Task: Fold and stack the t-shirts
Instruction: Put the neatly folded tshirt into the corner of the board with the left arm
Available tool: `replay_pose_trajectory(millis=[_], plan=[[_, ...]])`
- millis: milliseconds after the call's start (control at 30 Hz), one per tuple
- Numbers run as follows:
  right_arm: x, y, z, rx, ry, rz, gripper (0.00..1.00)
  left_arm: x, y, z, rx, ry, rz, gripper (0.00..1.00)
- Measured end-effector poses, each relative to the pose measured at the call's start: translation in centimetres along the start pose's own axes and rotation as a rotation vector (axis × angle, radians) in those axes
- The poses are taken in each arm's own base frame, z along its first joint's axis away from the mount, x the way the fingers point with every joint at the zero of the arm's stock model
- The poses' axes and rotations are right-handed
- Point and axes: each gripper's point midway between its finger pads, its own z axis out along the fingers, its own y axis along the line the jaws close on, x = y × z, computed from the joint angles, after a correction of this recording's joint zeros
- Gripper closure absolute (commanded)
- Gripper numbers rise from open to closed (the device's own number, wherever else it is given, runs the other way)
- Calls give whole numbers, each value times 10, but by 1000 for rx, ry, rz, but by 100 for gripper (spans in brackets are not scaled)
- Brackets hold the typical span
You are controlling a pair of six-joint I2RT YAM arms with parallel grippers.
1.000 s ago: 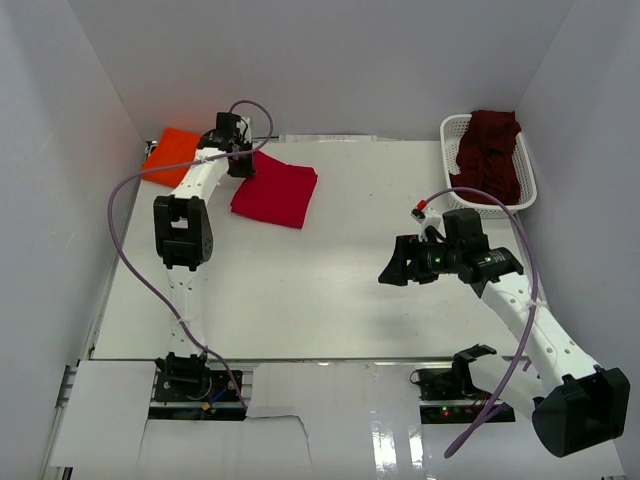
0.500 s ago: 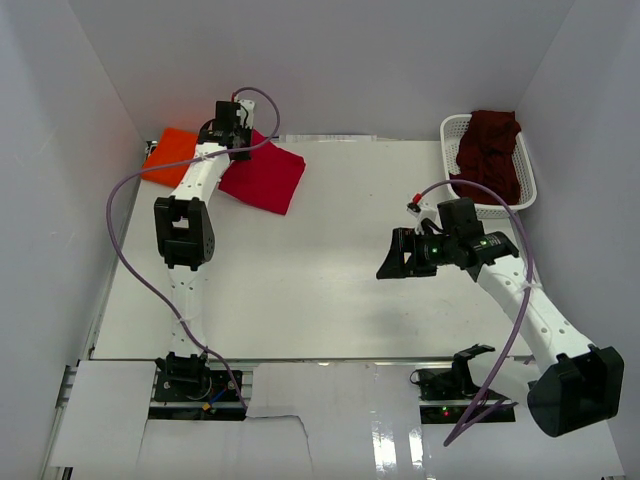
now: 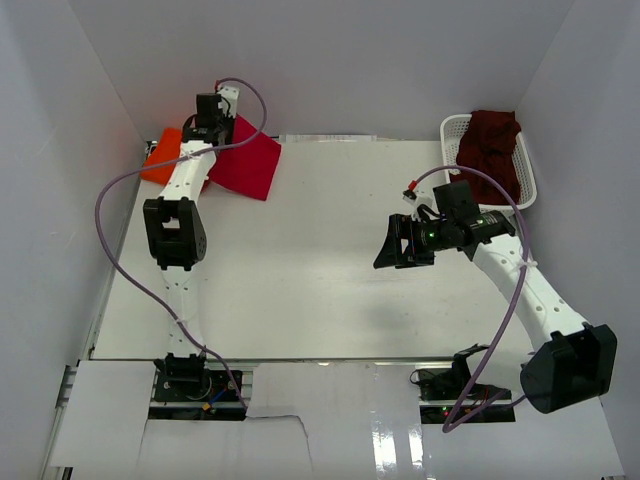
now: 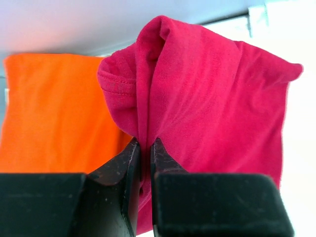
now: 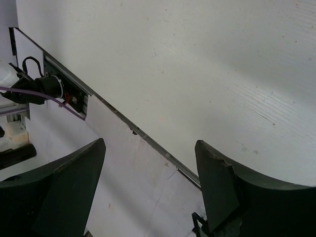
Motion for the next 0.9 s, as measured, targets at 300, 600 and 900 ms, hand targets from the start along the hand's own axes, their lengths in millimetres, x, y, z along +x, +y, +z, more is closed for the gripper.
replay_pose_trajectory(millis=[300,600,900], plan=[[-5,5,-3,-1,18,19,21,-23,83,-14,-41,-92,-83,100],[-8,7,0,1,41,38,21,-14,122,-22,-11,-114,-137,100],[0,11,14,-1,97,72,21,-11,119,-14,6,-137,-124,100]])
